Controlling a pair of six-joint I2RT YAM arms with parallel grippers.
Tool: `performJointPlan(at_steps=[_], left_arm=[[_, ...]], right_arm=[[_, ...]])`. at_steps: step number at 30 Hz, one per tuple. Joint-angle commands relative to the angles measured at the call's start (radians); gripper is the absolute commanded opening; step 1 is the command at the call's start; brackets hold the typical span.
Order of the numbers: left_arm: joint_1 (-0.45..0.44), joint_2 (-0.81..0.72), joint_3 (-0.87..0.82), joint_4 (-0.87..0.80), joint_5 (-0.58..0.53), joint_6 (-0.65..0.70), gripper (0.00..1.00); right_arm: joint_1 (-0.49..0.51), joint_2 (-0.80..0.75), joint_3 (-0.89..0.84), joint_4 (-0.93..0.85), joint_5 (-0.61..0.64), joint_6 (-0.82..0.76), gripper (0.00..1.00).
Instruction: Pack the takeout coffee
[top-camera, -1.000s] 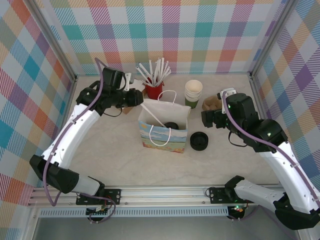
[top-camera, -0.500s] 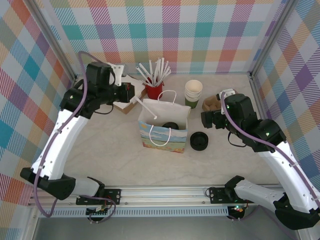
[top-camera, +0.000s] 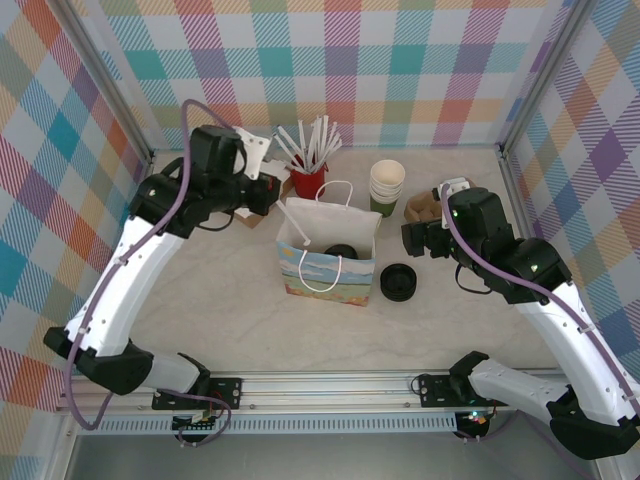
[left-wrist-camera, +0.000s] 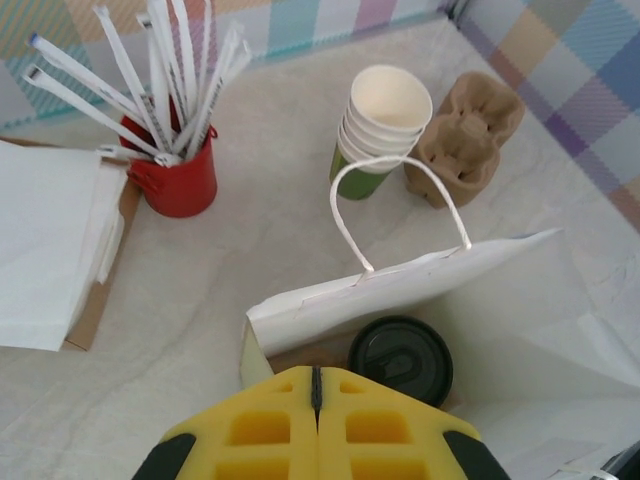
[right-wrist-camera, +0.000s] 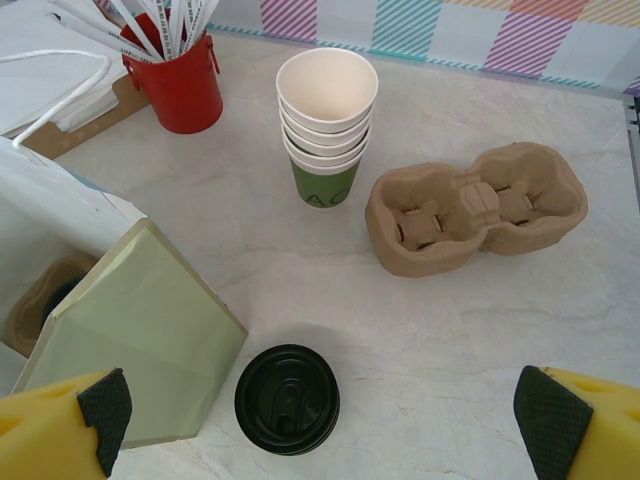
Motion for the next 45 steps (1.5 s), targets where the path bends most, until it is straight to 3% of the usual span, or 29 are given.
performJointPlan(at_steps=[1, 4, 8, 15, 19, 32, 45], left_arm=[[-0.028, 0.035, 0.017, 0.008, 0.003, 0.021, 0.03], [-0.034, 0.064, 0.012, 0.040, 0.063, -0.003, 0.14], [-0.034, 0.085, 0.023, 0.057, 0.122, -0.021, 0.37], [-0.017, 0.048, 0.063, 0.033, 0.020, -0.058, 0.63], [0.060, 0.029, 0.054, 0.019, 0.014, -0.129, 0.70], [0.492, 0.098, -0.101, 0.114, 0.196, -0.325, 0.74], [0.603, 0.431, -0.143, 0.304, 0.239, -0.415, 0.58]], right_arm=[[-0.002, 0.003, -0.013, 0.008, 0.007, 0.004, 1.00], [-0.002, 0.001, -0.017, 0.007, 0.007, 0.003, 1.00], [-0.002, 0.001, -0.019, 0.004, 0.006, 0.001, 1.00], [-0.003, -0.005, -0.021, 0.001, 0.011, -0.003, 1.00], [-0.002, -0.013, -0.024, 0.001, 0.010, 0.002, 1.00], [-0.002, -0.035, -0.057, 0.010, 0.011, 0.006, 1.00], [-0.002, -0.020, -0.117, 0.068, 0.013, -0.009, 1.00]])
